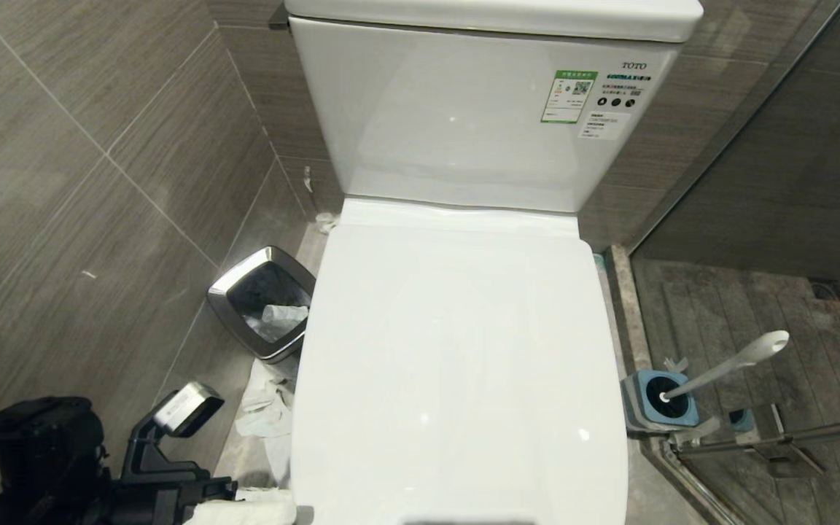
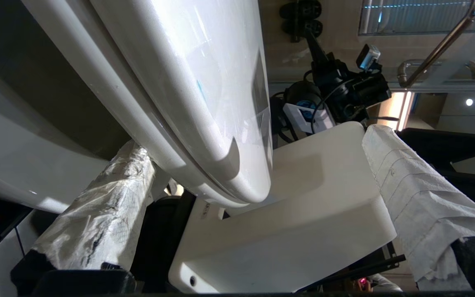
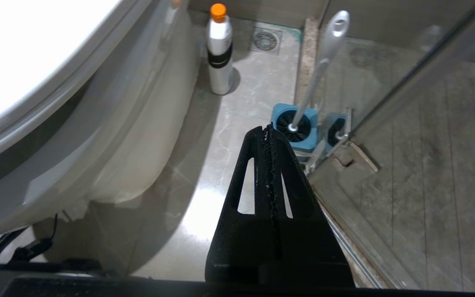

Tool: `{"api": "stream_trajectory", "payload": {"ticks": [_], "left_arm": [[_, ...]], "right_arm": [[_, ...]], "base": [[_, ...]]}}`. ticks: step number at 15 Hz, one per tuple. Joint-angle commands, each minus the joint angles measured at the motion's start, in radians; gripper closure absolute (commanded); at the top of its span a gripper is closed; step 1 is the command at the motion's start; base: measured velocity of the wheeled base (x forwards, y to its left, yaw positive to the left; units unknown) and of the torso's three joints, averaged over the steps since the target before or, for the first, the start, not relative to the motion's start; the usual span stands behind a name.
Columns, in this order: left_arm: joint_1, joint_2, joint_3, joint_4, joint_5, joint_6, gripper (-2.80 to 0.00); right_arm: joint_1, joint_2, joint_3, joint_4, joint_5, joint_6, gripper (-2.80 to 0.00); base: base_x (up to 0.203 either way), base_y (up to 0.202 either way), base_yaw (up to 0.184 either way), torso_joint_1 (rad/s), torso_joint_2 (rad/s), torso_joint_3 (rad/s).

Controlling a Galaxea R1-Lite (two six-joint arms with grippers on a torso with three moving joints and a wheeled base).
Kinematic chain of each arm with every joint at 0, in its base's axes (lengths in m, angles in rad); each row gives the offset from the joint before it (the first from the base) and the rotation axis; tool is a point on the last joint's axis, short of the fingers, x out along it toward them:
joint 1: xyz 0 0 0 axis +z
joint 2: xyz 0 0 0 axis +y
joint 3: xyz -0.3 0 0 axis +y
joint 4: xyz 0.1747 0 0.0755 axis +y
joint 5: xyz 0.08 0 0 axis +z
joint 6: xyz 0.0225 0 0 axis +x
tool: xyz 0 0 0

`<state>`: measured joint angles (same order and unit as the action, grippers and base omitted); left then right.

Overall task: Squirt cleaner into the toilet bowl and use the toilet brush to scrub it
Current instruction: Use the left hand to lift the toilet lid slightly

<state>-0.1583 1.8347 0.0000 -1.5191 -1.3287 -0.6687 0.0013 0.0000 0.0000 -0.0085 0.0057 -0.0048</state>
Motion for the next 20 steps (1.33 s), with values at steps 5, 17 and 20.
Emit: {"api": "stream_trajectory", "payload": {"ticks": [5, 17, 20], "left_arm": [[-0.037, -0.032, 0.005, -0.011, -0.006, -0.016, -2.80], [-0.044, -0.273, -0.015, -0.011, -0.086, -0.283, -2.80], [-0.075, -0.268, -0.072, -0.011, -0.075, -0.331, -2.80]], "right_arm": [[0.000, -0.001, 0.006, -0.001, 0.000, -0.001, 0.00], [0.000, 0.000, 0.006, -0.001, 0.000, 0.000, 0.00], [0.000, 0.000, 0.006, -0.001, 0.000, -0.001, 0.00]], "base": [[0.000, 0.000, 0.000, 0.000, 0.00, 0.000], [0.000, 0.000, 0.000, 0.000, 0.00, 0.000], [0.000, 0.000, 0.000, 0.000, 0.00, 0.000]]}}
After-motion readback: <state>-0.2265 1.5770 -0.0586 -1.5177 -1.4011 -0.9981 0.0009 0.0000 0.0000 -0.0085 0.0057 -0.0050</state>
